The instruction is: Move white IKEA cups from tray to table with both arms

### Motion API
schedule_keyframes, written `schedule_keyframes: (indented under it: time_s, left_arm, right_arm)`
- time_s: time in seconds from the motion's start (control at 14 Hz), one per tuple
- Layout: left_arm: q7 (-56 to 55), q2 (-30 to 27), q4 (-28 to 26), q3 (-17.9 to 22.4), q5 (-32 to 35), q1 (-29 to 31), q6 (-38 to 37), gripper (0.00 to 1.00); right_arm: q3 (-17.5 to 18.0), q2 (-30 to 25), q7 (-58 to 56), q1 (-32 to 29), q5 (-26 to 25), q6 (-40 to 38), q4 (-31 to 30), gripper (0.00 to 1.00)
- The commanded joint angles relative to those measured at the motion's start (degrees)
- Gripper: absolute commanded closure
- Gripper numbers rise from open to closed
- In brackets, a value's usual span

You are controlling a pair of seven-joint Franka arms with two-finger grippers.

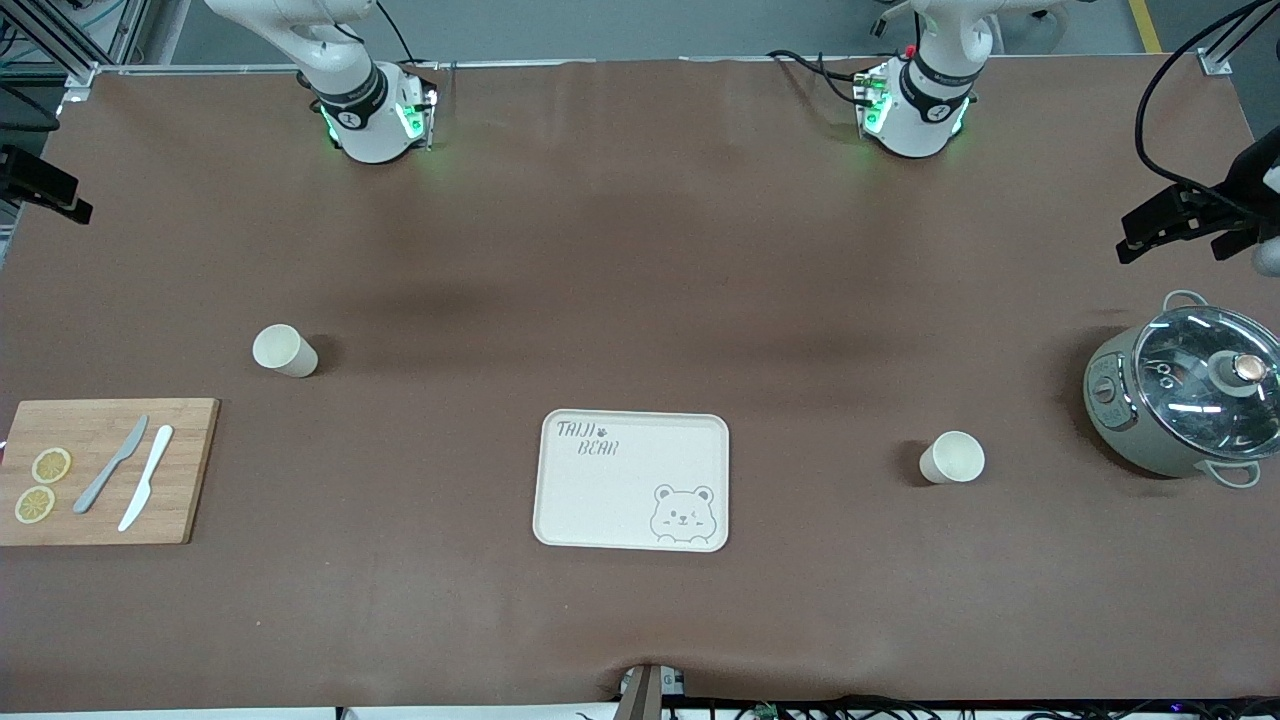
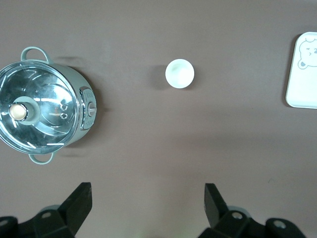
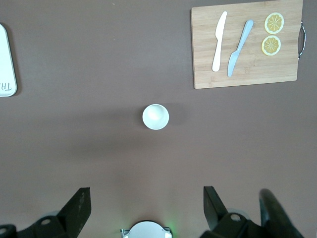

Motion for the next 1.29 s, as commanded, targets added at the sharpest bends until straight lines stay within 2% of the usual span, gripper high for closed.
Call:
schedule_keyframes:
  time_s: [0.0, 0.71, 1.21]
  left_arm:
    - [0.19, -0.48, 0.32, -0.97, 0.04, 0.15, 0.17, 0.00]
    - [-2.61, -1.97, -1.27, -3.26, 0.39, 0.24, 1.40, 0.00]
    - [-2.44, 0.23, 1.11, -3.26, 2.23, 0.33, 2.02, 0.00]
  right_arm:
    - [0.33, -0.08, 0.60, -0.48, -0.56, -0.35, 0.16, 0.00]
    - [0.24, -0.08, 0.60, -0.56, -0.56, -0.44, 0.08, 0.00]
    - [0.24, -0.08, 0.51, -1.18, 0.41, -0.44, 0.08, 0.00]
